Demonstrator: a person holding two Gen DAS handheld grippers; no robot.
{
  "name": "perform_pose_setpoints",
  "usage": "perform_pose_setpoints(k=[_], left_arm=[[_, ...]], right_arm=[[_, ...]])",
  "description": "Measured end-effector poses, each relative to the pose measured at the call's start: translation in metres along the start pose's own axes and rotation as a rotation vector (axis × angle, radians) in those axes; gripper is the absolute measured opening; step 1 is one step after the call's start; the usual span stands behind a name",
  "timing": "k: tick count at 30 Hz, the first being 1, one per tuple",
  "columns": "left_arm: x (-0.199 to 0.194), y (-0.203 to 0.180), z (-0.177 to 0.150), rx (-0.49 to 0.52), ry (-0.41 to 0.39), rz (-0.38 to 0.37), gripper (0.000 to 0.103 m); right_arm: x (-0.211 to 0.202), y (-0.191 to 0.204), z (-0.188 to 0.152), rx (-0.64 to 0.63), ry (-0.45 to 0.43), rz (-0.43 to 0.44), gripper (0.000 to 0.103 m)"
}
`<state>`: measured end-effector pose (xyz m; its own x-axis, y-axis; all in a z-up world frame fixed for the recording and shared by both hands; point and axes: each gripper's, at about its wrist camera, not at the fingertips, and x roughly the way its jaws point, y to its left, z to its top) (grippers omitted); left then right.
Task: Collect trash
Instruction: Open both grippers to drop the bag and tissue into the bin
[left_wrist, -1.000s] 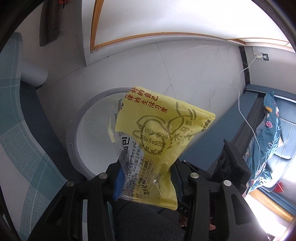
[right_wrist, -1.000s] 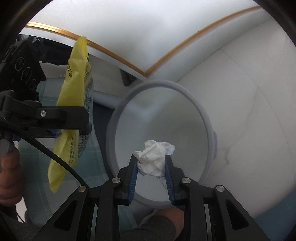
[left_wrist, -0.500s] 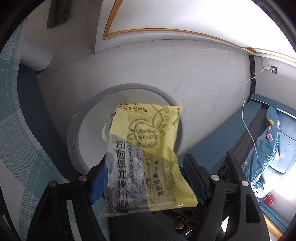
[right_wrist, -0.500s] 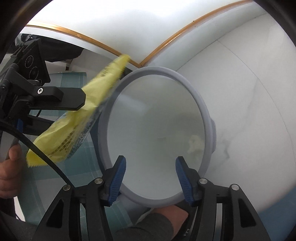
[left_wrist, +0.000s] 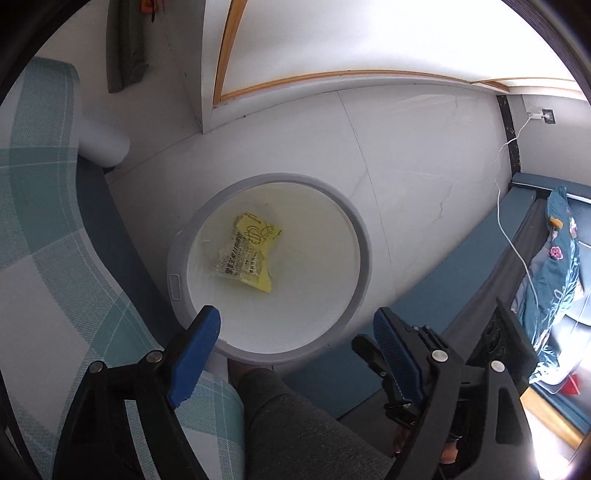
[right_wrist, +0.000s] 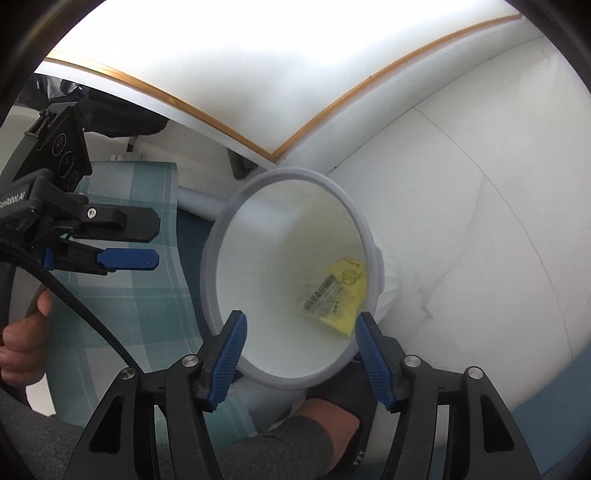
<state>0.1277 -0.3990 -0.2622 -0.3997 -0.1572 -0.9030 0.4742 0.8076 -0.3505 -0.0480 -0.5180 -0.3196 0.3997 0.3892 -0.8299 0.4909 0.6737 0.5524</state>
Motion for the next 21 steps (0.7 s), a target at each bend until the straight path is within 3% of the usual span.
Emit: perform_pose_setpoints(k=[5,11,15,16,21], left_arm=[[-0.038,-0.015,-0.023,0.067,-0.154,0.191,0.083],[-0.088,-0.018,-0.054,0.082,-0.315,0.212,0.083],[-0.136,-0.025,-0.086,0.086,-0.507,0.241,0.083],[-0.153,-0.022,-0.098,0.066,-0.58,0.261,0.083],[-0.21,0.0,-0.143,-0.034,-0.783,0.272,0.083]], right_arm=[[-0.04,0.011,0.01,-0.019,-0.097,-0.002,0.063],[-0.098,0.041,0.014,-0.071,-0.234,-0.049,0.072],[-0.143,0.064,0.013,-0.099,-0.349,-0.115,0.082],[-0.152,0.068,0.013,-0.103,-0.372,-0.121,0.082],[-0.206,0.109,0.006,-0.181,-0.527,-0.141,0.084]])
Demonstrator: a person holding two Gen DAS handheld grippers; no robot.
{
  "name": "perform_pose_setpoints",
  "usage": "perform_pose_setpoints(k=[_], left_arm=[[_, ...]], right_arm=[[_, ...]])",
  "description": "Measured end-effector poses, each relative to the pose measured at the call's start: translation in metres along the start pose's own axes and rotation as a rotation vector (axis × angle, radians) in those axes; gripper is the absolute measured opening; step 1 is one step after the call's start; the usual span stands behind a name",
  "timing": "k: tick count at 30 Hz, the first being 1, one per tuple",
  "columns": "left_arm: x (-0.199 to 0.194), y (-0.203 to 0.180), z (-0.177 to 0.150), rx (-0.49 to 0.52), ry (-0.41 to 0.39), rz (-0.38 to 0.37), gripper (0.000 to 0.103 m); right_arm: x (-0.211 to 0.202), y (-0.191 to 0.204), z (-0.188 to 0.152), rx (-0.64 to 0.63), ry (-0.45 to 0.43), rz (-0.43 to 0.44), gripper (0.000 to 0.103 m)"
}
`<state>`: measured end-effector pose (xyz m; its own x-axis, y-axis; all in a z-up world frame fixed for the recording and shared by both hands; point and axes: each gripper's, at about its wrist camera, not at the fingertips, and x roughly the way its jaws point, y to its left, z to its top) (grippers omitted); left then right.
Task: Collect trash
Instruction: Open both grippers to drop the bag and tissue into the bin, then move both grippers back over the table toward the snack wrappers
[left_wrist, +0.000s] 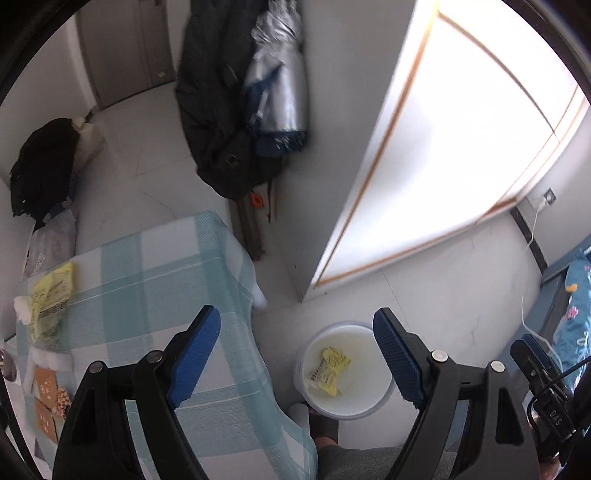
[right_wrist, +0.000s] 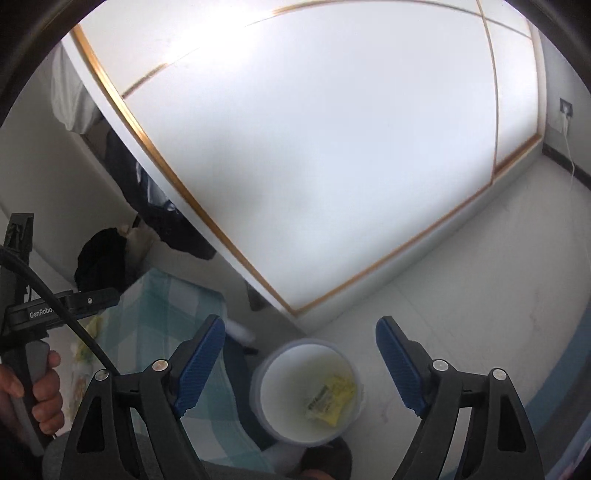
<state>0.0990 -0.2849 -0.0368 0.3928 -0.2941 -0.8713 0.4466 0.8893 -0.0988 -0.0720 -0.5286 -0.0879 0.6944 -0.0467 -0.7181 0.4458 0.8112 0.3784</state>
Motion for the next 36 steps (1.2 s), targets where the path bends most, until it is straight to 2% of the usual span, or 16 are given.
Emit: perform_pose_setpoints(k=[4,10,14,23,25,28,33,36], left_arm=[[-0.049,0.038,-0.007,-0.074,-0.125,0.065,0.083],[-0.1,0.095,-0.021,-0.146,-0.237,0.133,0.083],[-0.119,0.13,-0.038,-0.205,-0.291,0.162,0.083],[-0.155,0.211,-0.076,-0.344,-0.347,0.24,0.085],[-0.159,0.228,-0.084,-0.382,-0.384,0.229,0.085],[-0.164,0.251,-0.094,-0.427,-0.418,0.256,0.091],[-0.161,0.284,-0.11,-0.464,-0.462,0.293,0.091],[-0.153,0.303,-0.118,-0.484,-0.462,0.298,0.091]], right_arm=[[-0.032,0.038,0.013,-0.101,-0.095,-0.001,0.084],[-0.077,0.108,0.023,-0.209,-0.234,0.092,0.088],[-0.095,0.154,0.017,-0.273,-0.305,0.164,0.096],[-0.101,0.249,-0.009,-0.386,-0.34,0.344,0.098],[-0.097,0.267,-0.016,-0.413,-0.332,0.393,0.098],[-0.085,0.296,-0.023,-0.441,-0.312,0.445,0.098],[-0.065,0.328,-0.045,-0.508,-0.279,0.471,0.098],[-0.055,0.348,-0.06,-0.564,-0.255,0.494,0.098]])
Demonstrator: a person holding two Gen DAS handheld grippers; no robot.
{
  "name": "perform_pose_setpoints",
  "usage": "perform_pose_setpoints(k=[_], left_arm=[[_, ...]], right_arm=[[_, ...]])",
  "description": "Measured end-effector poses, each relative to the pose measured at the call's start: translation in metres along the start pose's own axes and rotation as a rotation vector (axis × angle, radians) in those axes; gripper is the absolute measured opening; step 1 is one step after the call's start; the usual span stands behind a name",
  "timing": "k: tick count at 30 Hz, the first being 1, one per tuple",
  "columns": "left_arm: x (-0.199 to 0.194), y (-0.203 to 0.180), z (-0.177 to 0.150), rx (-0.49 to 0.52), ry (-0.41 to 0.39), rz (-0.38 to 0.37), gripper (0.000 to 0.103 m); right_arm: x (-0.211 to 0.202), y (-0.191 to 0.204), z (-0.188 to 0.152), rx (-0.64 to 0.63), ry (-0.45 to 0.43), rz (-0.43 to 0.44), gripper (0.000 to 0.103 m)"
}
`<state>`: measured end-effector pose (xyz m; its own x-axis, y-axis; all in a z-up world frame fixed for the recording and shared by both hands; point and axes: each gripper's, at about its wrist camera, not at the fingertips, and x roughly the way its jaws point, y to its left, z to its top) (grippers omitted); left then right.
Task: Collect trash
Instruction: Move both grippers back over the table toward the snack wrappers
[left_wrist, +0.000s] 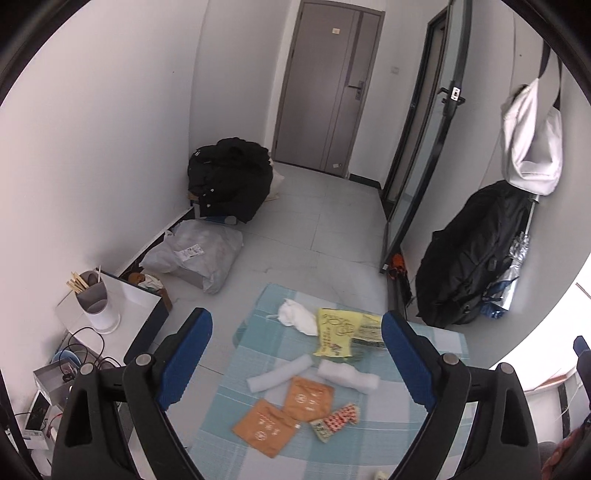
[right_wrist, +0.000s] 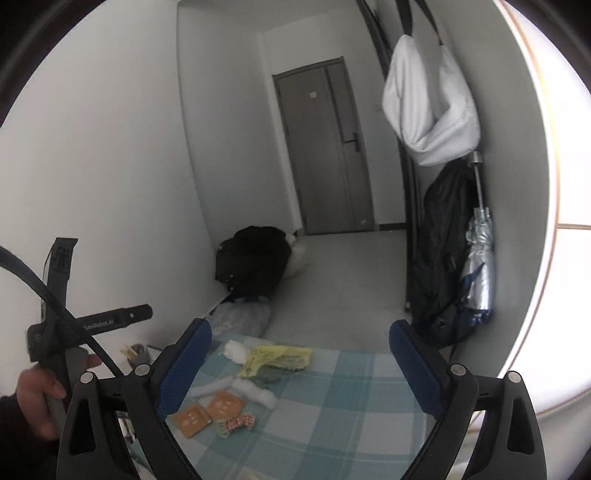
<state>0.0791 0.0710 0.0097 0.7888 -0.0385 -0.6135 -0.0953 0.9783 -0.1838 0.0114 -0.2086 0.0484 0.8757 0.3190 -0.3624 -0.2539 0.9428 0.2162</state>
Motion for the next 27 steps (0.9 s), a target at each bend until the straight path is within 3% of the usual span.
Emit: perform_pose_setpoints(k=[11,15,27], left_arm=[[0.028,0.06,-0.009,-0.105,0.051,0.039,0.092],[0.025,0.074,-0.007,-0.157,0.011,0.086,0.092],[0.049,0.091,-0.01,-0.205,0.116,0.082,0.092]], right_arm=[[0.087,0.036,-0.041,0.007,0.217,0.081,0.098],[0.114,0.043,-0.06,-0.004,0.316,0.082,0.098],[0.176,0.075,-0.126,-0.126,0.559,0.184,0.097]])
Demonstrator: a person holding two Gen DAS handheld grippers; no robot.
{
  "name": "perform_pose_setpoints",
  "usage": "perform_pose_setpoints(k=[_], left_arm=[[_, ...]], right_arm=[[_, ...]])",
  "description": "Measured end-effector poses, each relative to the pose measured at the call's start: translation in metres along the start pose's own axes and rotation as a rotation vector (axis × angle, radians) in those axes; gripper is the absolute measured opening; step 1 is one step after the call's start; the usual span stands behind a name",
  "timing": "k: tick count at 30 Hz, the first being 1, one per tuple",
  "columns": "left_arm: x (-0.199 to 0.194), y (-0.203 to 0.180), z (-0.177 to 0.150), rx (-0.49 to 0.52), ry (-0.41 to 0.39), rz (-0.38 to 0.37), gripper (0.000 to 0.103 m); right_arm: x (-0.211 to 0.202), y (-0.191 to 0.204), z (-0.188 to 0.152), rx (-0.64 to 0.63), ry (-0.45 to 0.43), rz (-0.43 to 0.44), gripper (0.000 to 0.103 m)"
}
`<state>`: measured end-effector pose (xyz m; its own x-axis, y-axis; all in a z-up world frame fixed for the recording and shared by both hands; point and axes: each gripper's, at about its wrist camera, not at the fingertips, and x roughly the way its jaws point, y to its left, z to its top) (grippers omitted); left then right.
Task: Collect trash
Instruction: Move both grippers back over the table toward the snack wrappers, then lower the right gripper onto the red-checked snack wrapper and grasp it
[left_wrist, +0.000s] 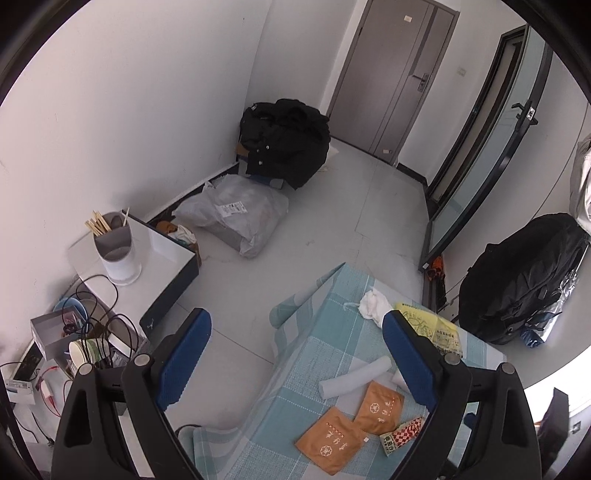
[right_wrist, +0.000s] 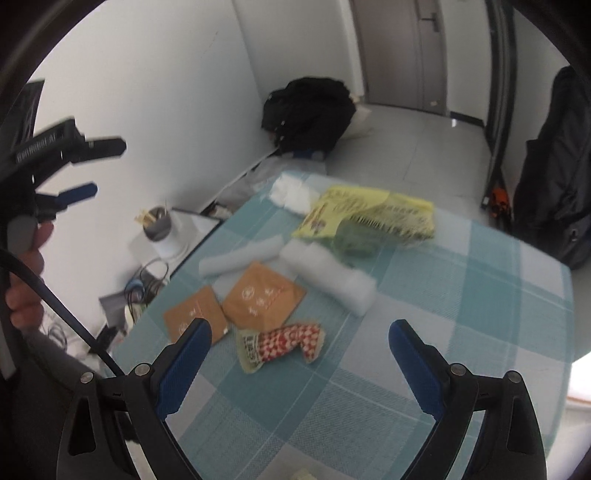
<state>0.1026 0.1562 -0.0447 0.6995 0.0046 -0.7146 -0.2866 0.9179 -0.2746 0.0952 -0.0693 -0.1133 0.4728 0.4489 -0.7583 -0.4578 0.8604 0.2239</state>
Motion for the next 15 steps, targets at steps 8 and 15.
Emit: perform_pose_setpoints(k=[8,15], left_arm=[[0.01,0.008,-0.005,-0.016,0.066,-0.008,0.092],[0.014,0.009,-0.006,-0.012,0.068,0.025,0.092]], right_arm=[[0.033,0.005,-0.006,-0.004,0.07,0.043,0.096],[0.044,0.019,-0.009,-0.061,0.079,0.005,0.088]])
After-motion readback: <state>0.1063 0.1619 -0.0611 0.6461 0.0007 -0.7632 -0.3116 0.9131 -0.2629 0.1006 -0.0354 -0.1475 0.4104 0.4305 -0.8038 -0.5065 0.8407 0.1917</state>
